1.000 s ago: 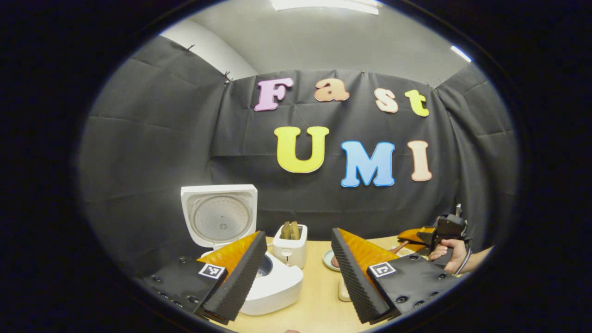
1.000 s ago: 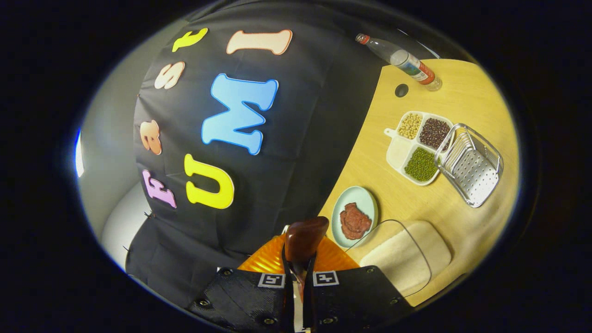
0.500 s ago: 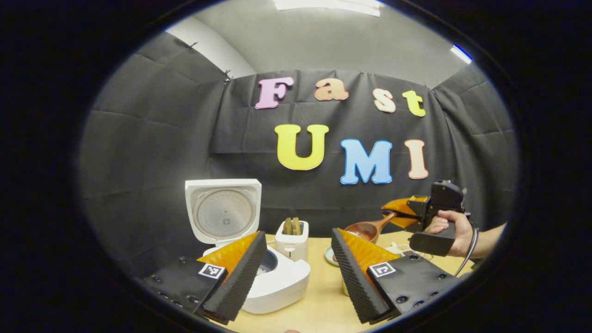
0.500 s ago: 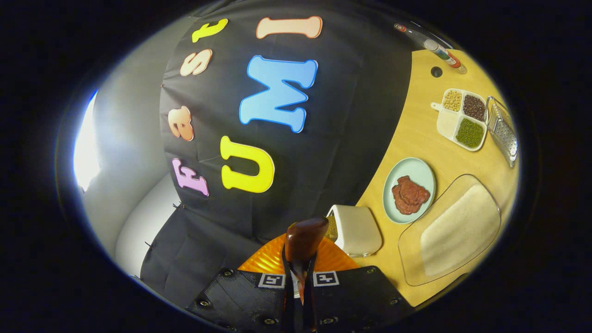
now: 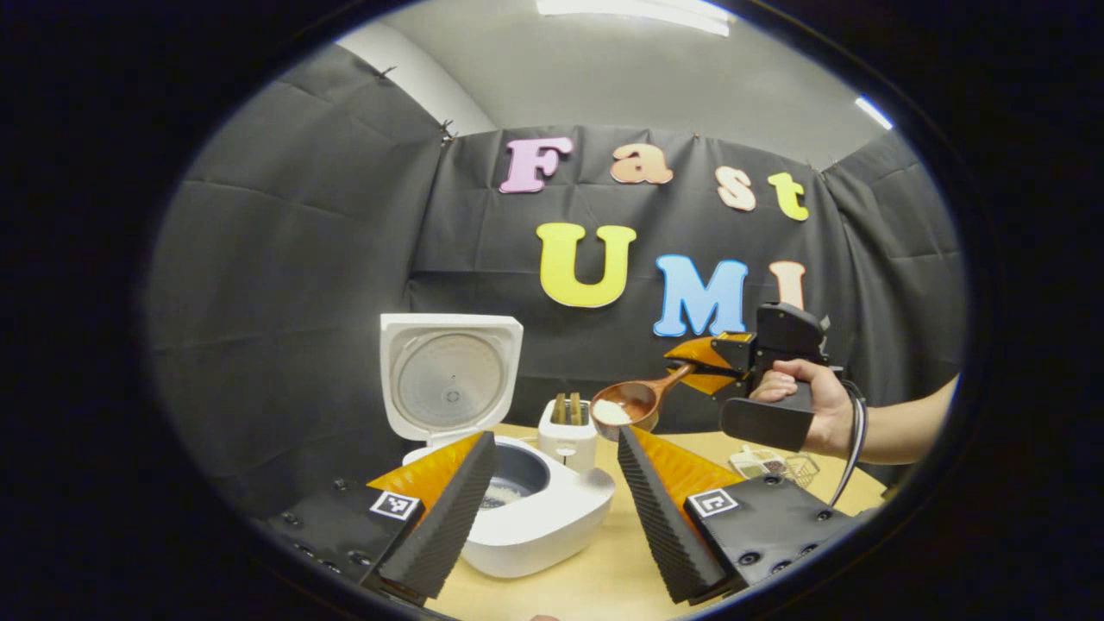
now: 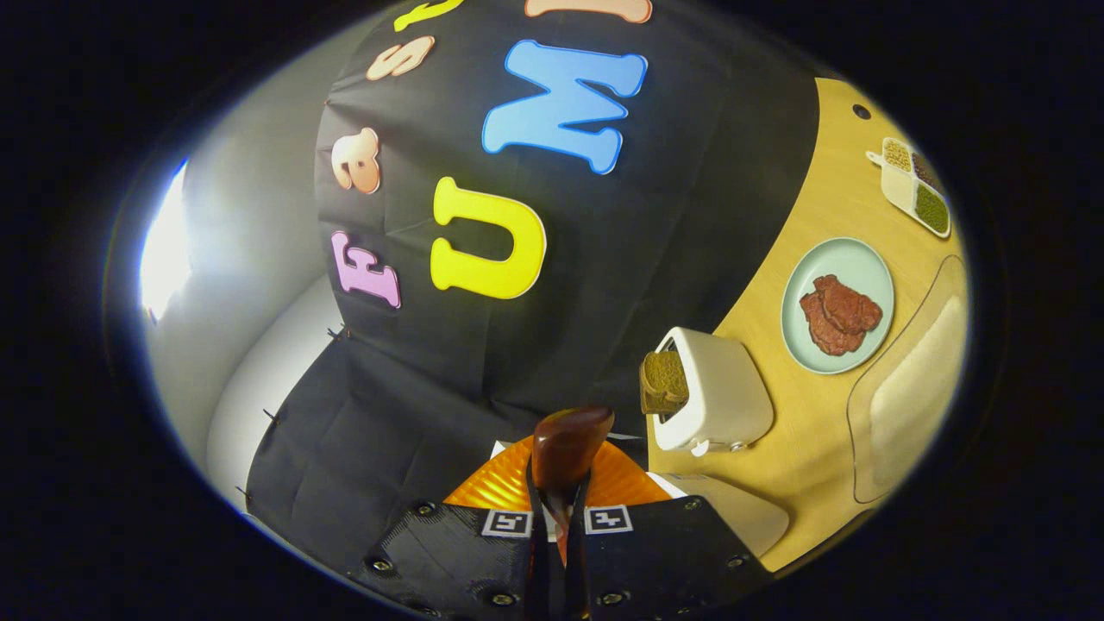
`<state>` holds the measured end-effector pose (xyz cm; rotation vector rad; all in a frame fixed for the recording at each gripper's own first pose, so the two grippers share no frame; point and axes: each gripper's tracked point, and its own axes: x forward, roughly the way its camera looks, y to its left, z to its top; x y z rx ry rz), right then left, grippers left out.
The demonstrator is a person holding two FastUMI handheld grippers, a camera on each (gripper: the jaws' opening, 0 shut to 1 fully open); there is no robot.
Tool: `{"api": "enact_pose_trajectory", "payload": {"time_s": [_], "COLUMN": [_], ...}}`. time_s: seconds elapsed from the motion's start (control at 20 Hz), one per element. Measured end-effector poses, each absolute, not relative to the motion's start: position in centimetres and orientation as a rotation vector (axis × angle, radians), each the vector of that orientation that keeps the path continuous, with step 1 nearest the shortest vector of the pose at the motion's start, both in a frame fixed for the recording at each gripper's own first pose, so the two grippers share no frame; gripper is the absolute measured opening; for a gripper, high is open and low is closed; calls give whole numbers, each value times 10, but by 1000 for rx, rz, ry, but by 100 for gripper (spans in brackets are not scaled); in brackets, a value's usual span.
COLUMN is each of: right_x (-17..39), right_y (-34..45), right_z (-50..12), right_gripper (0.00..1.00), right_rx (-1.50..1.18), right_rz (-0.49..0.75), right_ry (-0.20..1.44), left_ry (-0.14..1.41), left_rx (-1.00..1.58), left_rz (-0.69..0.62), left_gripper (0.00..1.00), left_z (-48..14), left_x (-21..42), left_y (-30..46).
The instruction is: Close the left gripper, press the button to open the rice cooker; take a wooden spoon from the chopstick holder with the right hand, scoop a spoonful of rice and pour it into the rice cooker, then put the wooden spoon back into the chopstick holder.
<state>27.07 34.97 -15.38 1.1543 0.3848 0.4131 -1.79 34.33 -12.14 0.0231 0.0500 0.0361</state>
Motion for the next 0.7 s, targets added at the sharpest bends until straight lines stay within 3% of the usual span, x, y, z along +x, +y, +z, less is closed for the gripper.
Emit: {"api": "enact_pose_trajectory", "payload": {"time_s": [0.7], "right_x": [315], "right_y": [494], "right_z": [-214], "right_gripper": [8], "right_rx": [824], "right_rz": [508], "right_ry": [499], "left_ry": [54], "left_rx": [-40], "left_rz": [121], "left_gripper": [97], "left_z": [-132], "left_x": [-30], "left_y": [386]}}
